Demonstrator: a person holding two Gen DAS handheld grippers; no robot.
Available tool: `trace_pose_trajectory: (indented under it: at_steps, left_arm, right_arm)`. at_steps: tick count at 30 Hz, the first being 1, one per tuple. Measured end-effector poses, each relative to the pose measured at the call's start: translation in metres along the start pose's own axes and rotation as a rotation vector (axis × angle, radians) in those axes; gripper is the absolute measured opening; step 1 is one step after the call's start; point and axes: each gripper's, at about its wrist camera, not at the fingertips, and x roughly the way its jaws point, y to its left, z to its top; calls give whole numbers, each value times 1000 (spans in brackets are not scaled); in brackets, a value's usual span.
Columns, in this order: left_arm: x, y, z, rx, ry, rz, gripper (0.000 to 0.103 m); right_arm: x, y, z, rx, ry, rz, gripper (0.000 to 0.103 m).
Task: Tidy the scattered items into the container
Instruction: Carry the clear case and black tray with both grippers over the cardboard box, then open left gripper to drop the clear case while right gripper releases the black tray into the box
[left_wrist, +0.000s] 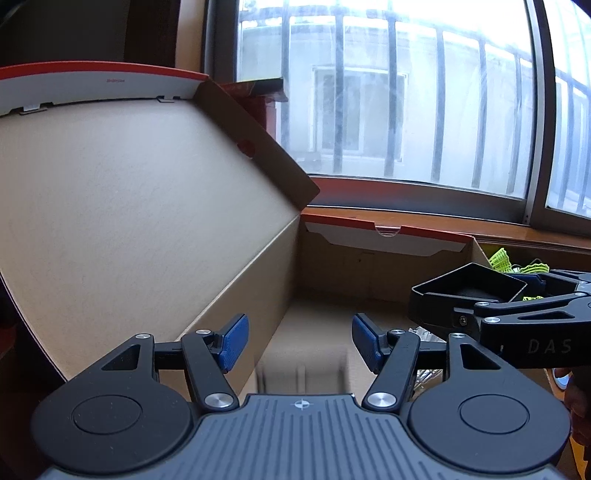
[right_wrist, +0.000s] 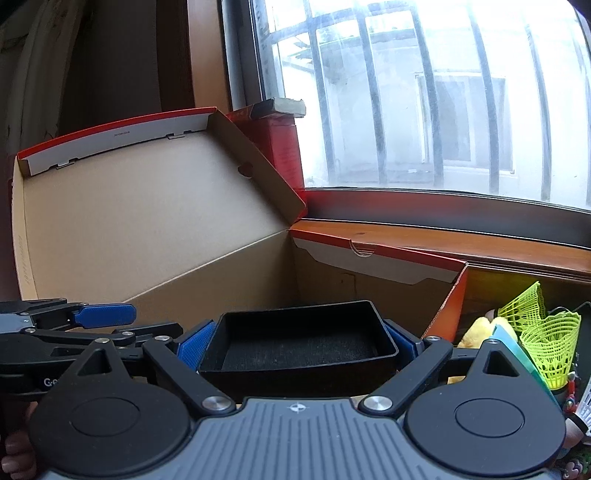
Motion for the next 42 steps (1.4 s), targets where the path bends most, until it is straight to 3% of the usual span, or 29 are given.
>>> trace_pose_trajectory:
  at_steps: [24, 36, 42]
  left_arm:
    - [-15, 6, -2, -4, -21, -9, 69]
    - [-26, -2, -1, 10, -50, -53, 86]
    - [-29, -19, -4, 63, -63, -94, 90]
  right_arm:
    - [-9, 6, -6, 60, -7, 6, 99]
    - [-39, 1, -15, 87, -59, -62, 99]
    - [-60, -7, -24, 94, -68, -125, 99]
